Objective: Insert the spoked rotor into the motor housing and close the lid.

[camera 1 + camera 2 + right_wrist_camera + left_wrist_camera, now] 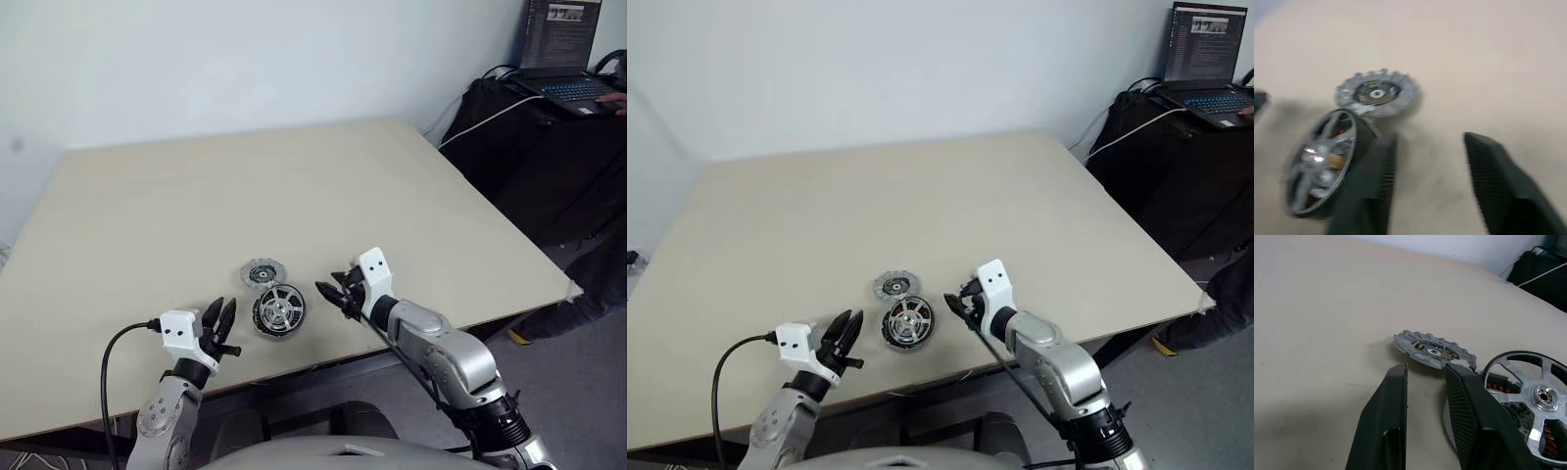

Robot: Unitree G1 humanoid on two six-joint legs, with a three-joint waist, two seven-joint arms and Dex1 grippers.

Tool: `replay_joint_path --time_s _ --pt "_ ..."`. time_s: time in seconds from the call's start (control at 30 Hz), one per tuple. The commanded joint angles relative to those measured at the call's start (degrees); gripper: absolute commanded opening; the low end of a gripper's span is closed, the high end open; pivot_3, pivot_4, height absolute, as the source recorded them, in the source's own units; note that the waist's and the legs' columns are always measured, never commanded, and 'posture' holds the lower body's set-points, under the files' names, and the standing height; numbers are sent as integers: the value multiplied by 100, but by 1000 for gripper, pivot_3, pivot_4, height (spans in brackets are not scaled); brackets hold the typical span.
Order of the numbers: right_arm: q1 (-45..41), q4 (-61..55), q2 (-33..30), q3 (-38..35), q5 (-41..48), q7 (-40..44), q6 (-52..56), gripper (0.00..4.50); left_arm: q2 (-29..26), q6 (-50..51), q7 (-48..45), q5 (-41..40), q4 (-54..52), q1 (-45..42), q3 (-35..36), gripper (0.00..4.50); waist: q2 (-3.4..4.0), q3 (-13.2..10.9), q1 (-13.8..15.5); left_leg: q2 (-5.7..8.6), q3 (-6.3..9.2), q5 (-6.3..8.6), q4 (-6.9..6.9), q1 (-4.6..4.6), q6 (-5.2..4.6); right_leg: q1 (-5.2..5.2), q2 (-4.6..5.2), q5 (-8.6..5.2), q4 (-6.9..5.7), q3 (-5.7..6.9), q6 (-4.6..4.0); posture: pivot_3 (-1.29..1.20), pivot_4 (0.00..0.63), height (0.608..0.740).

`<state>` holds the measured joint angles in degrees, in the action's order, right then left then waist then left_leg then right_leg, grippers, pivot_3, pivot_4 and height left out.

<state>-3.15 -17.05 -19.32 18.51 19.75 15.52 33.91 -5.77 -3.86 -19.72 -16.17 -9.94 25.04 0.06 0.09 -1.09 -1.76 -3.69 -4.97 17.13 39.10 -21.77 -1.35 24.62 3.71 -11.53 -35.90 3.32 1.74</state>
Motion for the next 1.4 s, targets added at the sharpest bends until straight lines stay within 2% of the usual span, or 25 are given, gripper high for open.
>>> replay_joint_path --time_s 0.03,0.13,0.8,1.4 --pt "-103 -154 -53 322 -736 13 -524 984 13 -277 -20 160 -4 -57 -60 1228 -4 -1 5 0 -1 0 0 0 0 0 0 0 0 -1 0 0 0 740" --pt "-124 -166 -87 521 -1097 91 -586 37 18 -311 -14 188 13 -55 -70 1228 -15 -6 14 0 0 0 2 0 0 0 0 0 0 0 0 0 0 740" --pt "-445 263 304 943 -1853 792 -596 37 60 -230 163 269 -288 51 -117 1228 -34 -17 29 -1 1 0 3 0 0 -1 1 0 -2 5 0 0 0 740" --pt "-488 520 558 970 -2077 936 -773 37 15 -149 239 292 -420 -18 -233 1228 -35 -16 26 -1 1 -1 5 2 0 -3 1 1 -6 6 -1 0 0 740"
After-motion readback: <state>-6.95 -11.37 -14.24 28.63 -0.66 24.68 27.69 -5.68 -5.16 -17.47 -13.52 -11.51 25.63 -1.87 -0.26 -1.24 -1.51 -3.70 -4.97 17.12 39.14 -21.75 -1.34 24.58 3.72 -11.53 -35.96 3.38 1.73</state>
